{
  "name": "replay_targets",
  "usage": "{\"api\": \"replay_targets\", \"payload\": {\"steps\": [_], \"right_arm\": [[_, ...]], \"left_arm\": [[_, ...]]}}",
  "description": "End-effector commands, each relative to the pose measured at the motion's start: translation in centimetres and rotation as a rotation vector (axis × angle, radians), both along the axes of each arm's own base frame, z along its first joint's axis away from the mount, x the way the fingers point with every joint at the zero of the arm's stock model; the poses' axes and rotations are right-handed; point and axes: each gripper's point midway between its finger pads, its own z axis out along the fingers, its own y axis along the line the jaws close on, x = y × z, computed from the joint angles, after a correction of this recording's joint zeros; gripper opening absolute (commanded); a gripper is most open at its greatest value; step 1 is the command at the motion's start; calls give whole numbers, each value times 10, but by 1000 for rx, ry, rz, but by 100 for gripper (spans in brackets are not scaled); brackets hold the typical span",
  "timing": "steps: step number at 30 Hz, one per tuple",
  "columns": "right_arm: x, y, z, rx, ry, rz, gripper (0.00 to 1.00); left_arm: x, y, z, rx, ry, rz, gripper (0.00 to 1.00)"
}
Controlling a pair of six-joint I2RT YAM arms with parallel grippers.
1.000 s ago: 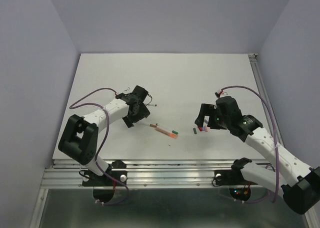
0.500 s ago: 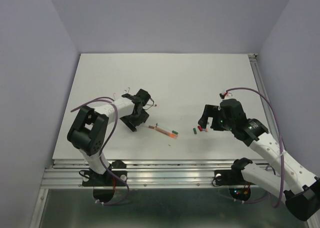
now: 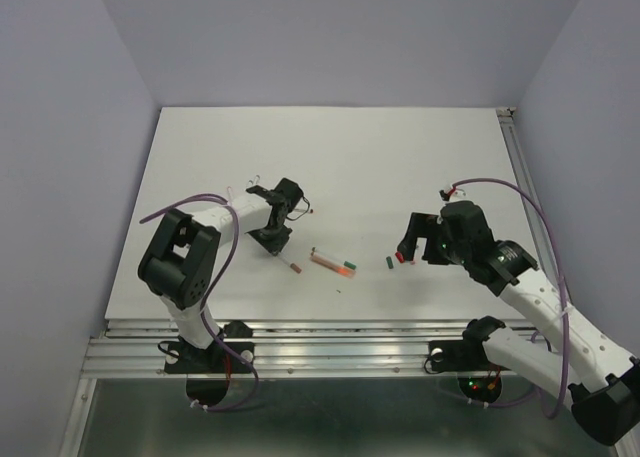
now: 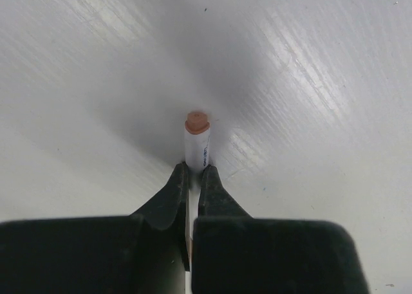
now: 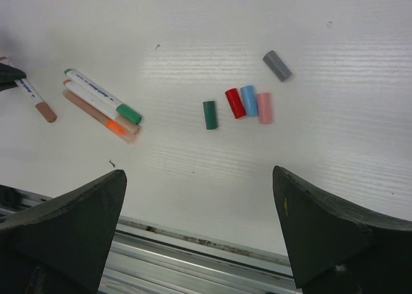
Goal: Open the pen caps
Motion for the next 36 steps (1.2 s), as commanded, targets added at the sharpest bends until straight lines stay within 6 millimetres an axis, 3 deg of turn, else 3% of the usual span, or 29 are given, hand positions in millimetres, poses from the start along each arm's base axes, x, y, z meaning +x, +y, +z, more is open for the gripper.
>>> {"api": "replay_targets", "payload": {"steps": [1,5,9,13,15,18,20,23,26,36], "right_arm": [[-1,-3,4,-3,-24,7,100],[-7,7,16,34,-56,91,100],[-23,39,31,174,-77,269,100],[-48,85,46,402,-15,493,100],[-45,100,52,465,-25,530,100],[-38,117,63,478,-61,543,100],[-42,139,71,503,-74,597,100],[-42,160,75,514,-79,636,100],[-36,179,61,446,-60,624,100],[-28,194,52,430,-82,600,84]], "left_arm": [[-16,15,-11,56,34,-3,0],[-14,8,-1,-9,-24,-62,0],[-6,-3,34,-107,-161,-106,0],[8,-23,100,-205,-370,-199,0],[10,-32,126,-234,-444,-220,0],[8,-53,150,-297,-508,-266,0],[5,-78,163,-345,-551,-316,0],[-1,-101,167,-385,-553,-375,0],[1,-115,173,-394,-556,-405,0],[-9,-129,175,-446,-556,-425,0]]}}
